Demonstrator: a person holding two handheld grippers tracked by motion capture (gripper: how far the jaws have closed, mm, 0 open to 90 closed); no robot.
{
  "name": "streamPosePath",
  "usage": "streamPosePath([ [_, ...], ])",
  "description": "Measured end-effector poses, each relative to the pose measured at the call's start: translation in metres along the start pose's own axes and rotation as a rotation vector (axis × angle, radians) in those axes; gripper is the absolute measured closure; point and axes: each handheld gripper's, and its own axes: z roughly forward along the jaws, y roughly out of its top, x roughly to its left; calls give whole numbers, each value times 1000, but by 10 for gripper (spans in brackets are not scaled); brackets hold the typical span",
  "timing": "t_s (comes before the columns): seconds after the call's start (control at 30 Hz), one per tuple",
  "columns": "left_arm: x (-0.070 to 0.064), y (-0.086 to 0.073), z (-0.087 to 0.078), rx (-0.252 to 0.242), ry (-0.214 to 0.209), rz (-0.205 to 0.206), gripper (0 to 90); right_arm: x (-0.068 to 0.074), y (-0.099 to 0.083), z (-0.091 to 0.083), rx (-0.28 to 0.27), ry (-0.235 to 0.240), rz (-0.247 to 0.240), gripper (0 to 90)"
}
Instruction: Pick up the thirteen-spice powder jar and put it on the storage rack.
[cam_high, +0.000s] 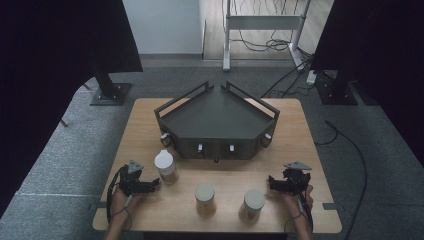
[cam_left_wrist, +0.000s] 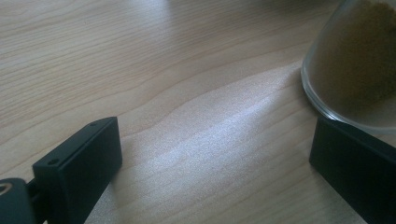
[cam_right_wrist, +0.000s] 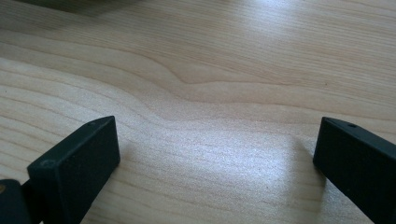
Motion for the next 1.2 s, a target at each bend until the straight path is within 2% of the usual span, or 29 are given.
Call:
streamPosePath([
  [0.33, 3, -3, -2, -12, -15, 7, 50, 0, 0, 0, 0, 3, -3, 0],
  [0.43, 6, -7, -4, -38, -21, 6, 54, -1, 0, 0, -1, 4, -4, 0],
  [0.5, 11, -15, -9, -90, -35, -1, 56, -1, 0, 0, -1, 6, -5, 0],
  [0.53, 11, -15, -9, -90, -35, -1, 58, -1, 0, 0, -1, 6, -5, 0],
  [0.57, 14, -19, -13, -124, -47, 0, 61, -1, 0, 0, -1, 6, -5, 0],
  [0.6, 14, -19, -13, -124, -47, 0, 63, -1, 0, 0, -1, 6, -5, 0],
  [0.67, 17, -25, -19, -166, -65, -1, 67, -1, 0, 0, -1, 6, -5, 0],
  [0.83, 17, -29, -24, -207, -85, 12, 69, -1, 0, 0, -1, 8, -6, 0],
  [0.93, 14, -31, -27, -245, -104, 38, 70, -1, 0, 0, -1, 9, -7, 0],
  [1.2, 12, -34, -31, -300, -148, 63, 71, -1, 0, 0, -1, 10, -8, 0],
])
